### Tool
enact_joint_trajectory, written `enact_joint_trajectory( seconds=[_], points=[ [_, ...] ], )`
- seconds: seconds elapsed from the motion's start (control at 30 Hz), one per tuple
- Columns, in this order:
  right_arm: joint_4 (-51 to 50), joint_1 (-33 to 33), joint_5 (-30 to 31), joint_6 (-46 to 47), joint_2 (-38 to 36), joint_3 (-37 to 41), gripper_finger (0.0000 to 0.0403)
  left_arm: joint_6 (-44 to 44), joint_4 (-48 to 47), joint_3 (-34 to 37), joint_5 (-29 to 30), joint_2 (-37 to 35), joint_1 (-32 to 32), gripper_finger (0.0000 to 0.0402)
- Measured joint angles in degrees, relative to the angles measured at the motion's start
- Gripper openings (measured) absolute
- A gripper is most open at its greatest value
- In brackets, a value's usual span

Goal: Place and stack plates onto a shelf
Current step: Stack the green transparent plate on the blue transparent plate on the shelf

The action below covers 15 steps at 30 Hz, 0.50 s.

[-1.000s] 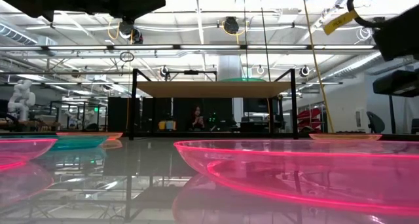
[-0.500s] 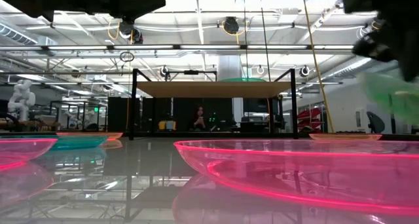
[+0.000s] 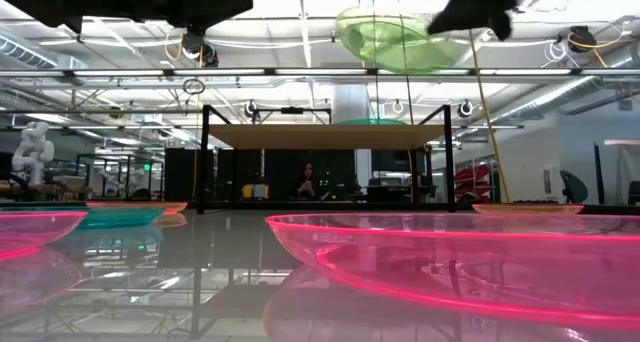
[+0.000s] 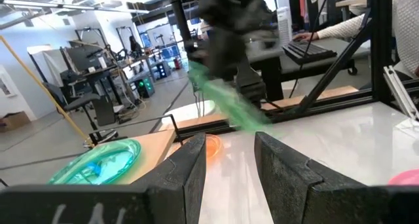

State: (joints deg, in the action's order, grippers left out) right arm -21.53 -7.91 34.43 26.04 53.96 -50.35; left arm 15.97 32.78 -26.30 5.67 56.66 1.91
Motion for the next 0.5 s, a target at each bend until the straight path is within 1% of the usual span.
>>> enact_joint_trajectory(
  seconds=[0.07,0.1,0.13,0.23,0.3,0.4,0.43,0.5],
  points=[
    [7.0,6.1,-0.5,-2.2,-0.1,0.0,0.0000,-0.1,0.1,0.0,0.0,0.0,0.0,0.0136],
    [10.5,9.4,-2.1,-2.8,0.1,0.0,0.0000,-0.7,0.3,0.0,0.0,0.0,0.0,0.0136],
    [14.2,12.6,-4.0,-3.2,0.6,0.0,0.0000,-1.4,0.5,0.0,0.0,0.0,0.0,0.0136],
    [21.8,22.5,-12.8,-3.5,3.2,0.0,0.0000,-2.7,1.2,0.0,0.0,0.0,0.0,0.0136],
    [23.8,28.7,-17.6,-0.9,5.6,0.0,0.0000,-2.8,1.6,0.0,0.0,0.0,0.0,0.0136],
    [23.9,37.3,-25.5,3.3,9.7,0.0,0.0000,-2.8,1.6,0.0,0.0,0.0,0.0,0.0136],
    [23.7,39.5,-28.0,4.4,10.9,0.0,0.0000,-2.8,1.5,0.0,0.0,0.0,0.0,0.0136],
    [23.8,42.6,-31.0,5.8,12.8,0.0,0.0000,-2.8,1.4,0.0,0.0,0.0,0.0,0.0136]
  ],
)
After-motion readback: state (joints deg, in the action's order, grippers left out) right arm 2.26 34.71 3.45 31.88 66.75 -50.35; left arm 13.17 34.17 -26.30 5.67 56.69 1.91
